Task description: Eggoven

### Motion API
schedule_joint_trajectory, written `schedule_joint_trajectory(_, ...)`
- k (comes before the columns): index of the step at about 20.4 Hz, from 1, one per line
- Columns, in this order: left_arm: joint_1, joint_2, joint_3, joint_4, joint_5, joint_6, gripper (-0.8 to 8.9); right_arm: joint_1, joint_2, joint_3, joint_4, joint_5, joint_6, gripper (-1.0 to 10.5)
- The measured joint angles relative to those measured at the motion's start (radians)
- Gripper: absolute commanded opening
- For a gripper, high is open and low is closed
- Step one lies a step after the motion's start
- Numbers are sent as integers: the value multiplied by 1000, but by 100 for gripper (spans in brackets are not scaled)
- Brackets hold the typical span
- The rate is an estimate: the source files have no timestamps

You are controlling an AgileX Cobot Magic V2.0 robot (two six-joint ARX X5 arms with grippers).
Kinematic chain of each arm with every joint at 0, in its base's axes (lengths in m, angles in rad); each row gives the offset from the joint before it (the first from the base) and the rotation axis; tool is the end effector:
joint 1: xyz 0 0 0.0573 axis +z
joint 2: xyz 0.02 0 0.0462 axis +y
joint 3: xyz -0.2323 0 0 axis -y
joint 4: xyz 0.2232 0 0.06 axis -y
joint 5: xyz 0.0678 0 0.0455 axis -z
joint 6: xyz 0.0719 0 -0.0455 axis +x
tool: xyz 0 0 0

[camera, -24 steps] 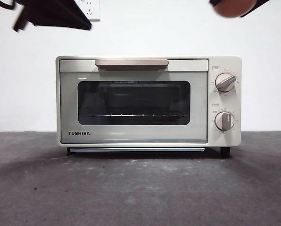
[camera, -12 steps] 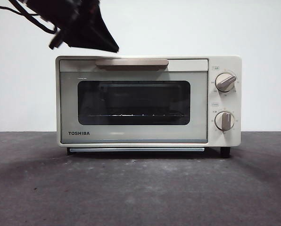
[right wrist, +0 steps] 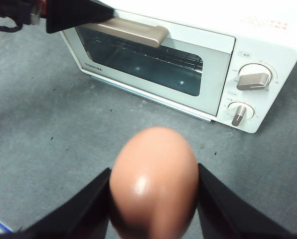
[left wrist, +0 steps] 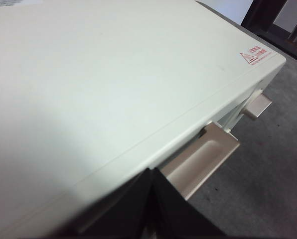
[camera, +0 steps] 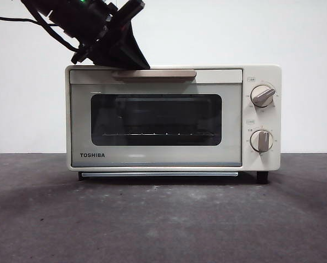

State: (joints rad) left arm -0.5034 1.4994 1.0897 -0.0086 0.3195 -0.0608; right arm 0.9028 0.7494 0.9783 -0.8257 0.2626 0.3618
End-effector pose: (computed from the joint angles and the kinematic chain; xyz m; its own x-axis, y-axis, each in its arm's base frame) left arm 0.3013 -0.1917 0.2461 0.6084 -0.6936 -0.3857 0.6865 0.7038 -0.1829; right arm 0.1182 0.1197 0.2937 0.6986 0.4663 -0.5427 -0.4615 0.8733 0.1563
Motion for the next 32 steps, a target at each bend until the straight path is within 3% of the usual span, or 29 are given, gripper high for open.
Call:
schedule_joint_trajectory(9, -90, -1, 22, -93, -14, 19, 7, 0, 0, 0, 0, 1, -5, 3)
schedule_joint_trajectory(18, -245, 20, -3, -389, 15, 21, 7, 0, 0, 0, 3, 27, -6, 3)
schedule_joint_trajectory(23, -301, 24, -8, -438, -14, 14, 7, 0, 16, 0, 57, 29, -6, 3)
schedule_joint_trajectory(28, -304, -103, -8, -451, -18, -9, 7, -27, 117, 0, 153, 14, -6, 3)
schedule_joint_trajectory(32, -243, -246, -8, -489, -62, -9, 7, -77, 244, 0, 258, -76, -6, 3)
